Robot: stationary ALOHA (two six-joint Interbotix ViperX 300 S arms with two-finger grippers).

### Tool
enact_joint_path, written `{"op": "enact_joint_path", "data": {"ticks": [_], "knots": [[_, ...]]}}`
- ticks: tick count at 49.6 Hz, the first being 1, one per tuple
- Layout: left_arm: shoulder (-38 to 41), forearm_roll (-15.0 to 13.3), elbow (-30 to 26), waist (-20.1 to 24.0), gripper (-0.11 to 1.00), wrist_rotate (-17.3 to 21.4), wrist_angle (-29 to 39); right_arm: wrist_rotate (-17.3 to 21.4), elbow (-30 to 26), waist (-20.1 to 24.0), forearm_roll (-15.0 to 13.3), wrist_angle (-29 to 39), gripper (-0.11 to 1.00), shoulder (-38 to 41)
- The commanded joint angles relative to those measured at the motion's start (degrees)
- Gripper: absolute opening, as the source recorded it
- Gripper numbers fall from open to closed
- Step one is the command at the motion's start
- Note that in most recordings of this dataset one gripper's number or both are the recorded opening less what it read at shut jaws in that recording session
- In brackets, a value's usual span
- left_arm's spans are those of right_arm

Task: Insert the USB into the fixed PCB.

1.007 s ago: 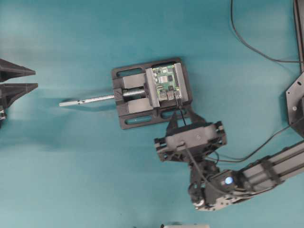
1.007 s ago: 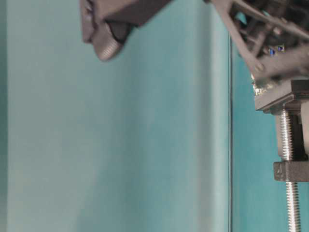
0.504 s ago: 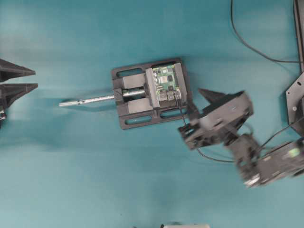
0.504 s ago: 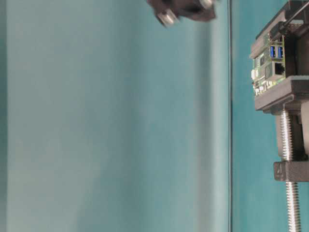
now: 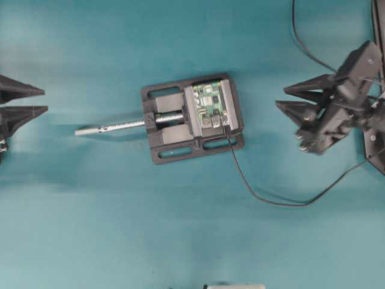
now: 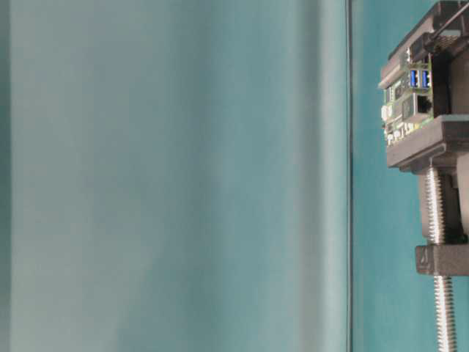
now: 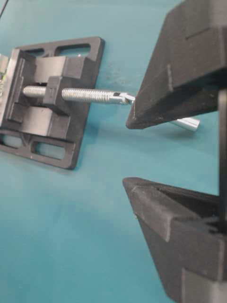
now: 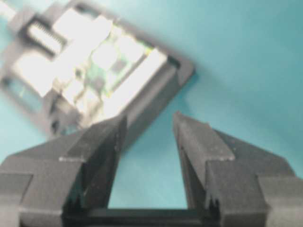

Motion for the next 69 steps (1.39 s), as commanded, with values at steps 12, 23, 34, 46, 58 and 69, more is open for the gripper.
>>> {"op": "enact_joint_path", "data": {"ticks": [12, 23, 34, 46, 58, 69], "knots": [[0.7, 0.2, -0.6, 0.1, 0.62, -0.6, -0.4, -1.4, 12.7, -7.0, -13.2, 10.1, 0.43, -21.4], [0.7, 0.3, -0.6, 0.1, 0.62, -0.6, -0.4, -1.3, 17.1, -7.2, -13.2, 16.3, 0.26, -29.9], [0.7, 0.2, -0.6, 0.1, 0.62, -0.6, -0.4, -1.9, 18.8, -7.2, -13.2, 20.5, 0.11, -30.2], [0.7, 0.2, -0.6, 0.1, 0.62, -0.6, -0.4, -2.0, 20.1, -7.3, -13.2, 15.6, 0.09, -30.2], [0.7, 0.3, -0.6, 0.1, 0.62, -0.6, -0.4, -1.6, 20.7, -7.3, -13.2, 16.4, 0.09, -30.2], [0.6, 0.2, -0.6, 0.1, 0.62, -0.6, -0.4, -1.6, 21.2, -7.2, -13.2, 26.5, 0.09, -30.2]]}}
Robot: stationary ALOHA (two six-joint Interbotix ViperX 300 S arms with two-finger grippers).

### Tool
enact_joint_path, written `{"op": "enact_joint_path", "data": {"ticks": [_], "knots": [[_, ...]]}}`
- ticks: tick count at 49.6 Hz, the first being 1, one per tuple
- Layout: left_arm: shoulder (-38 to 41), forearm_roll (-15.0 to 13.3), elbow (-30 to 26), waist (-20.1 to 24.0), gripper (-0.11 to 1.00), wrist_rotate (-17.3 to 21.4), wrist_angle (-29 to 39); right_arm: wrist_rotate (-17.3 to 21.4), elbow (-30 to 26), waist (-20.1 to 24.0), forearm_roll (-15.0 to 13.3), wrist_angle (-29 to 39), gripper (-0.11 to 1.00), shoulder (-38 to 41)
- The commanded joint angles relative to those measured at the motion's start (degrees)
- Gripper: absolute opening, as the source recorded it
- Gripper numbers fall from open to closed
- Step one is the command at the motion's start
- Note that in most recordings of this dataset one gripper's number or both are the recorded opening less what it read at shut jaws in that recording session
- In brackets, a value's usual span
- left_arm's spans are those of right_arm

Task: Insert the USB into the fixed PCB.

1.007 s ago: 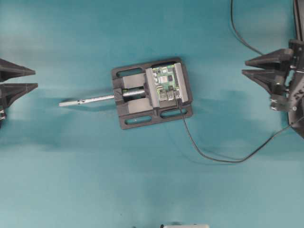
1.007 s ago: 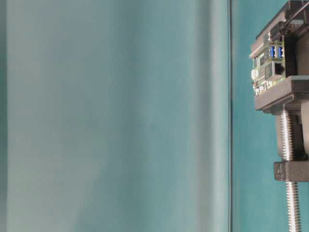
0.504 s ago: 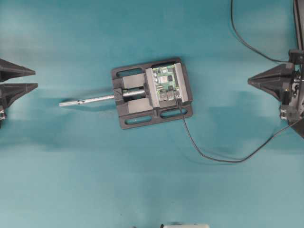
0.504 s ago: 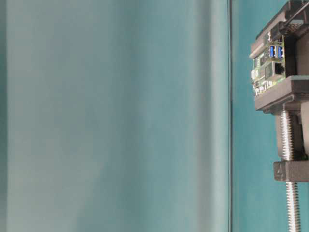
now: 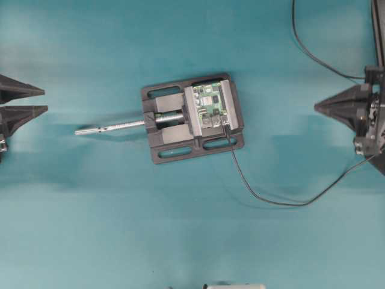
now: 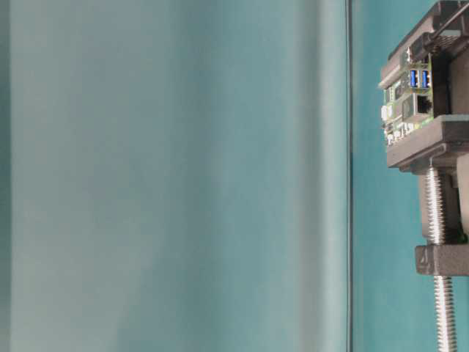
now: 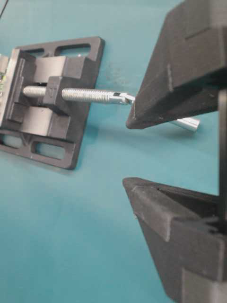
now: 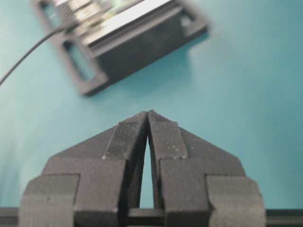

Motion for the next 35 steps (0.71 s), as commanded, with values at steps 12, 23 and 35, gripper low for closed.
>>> {"op": "enact_joint_path", "data": {"ticks": [12, 23, 35], "knots": [[0.8, 0.3, -0.6, 0.2, 0.62, -0.6, -0.4, 0.1, -0.4, 0.0, -0.4, 16.6, 0.09, 0.4], [0.8, 0.3, -0.6, 0.2, 0.62, -0.6, -0.4, 0.1, -0.6, -0.1, -0.7, 25.3, 0.09, 0.4], [0.8, 0.3, -0.6, 0.2, 0.62, -0.6, -0.4, 0.1, -0.7, 0.0, -0.8, 27.1, 0.09, 0.4]]}}
